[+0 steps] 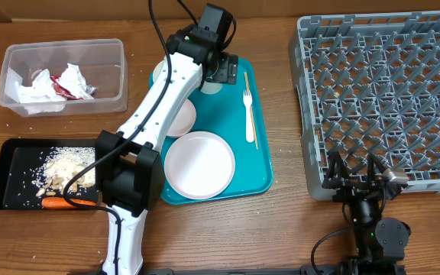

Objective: Sort waste into correct bins and load items into the dishwasher rack

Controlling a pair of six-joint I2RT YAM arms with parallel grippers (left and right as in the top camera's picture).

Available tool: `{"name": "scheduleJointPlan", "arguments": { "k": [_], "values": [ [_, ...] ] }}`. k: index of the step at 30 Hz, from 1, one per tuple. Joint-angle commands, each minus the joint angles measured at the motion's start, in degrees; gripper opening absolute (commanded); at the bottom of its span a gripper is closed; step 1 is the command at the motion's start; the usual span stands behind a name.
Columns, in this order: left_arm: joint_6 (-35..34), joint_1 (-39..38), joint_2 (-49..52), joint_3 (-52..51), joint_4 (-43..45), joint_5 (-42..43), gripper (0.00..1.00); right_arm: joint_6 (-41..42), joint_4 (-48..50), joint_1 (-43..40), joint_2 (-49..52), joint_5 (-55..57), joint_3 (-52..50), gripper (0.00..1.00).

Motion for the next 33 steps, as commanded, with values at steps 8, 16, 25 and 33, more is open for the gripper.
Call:
{"name": "scheduleJointPlan", "arguments": {
  "k": [8, 16, 25, 33],
  "values": [
    [-0.15, 1.86, -0.37, 1.49, -11.10, -4.46, 1.00, -0.22, 0.22, -0.39, -0.39, 0.68, -0.59, 1.00],
    [-0.22, 1.84, -0.35, 1.75, -17.64, -4.17, 1.00, -0.22, 0.20, -0.39, -0.39, 0.68, -0.59, 1.00],
    [-8.76, 6.40, -0.39, 2.40, -12.15, -15.52, 1.00, -0.22, 0.20, -0.39, -0.39, 0.70, -0.59, 1.00],
    [-13.90, 19.32, -0.39, 2.40, -12.00, -11.17, 1.00, -0.22, 0.22, -0.39, -0.39, 0.68, -0.59, 1.00]
  ]
}}
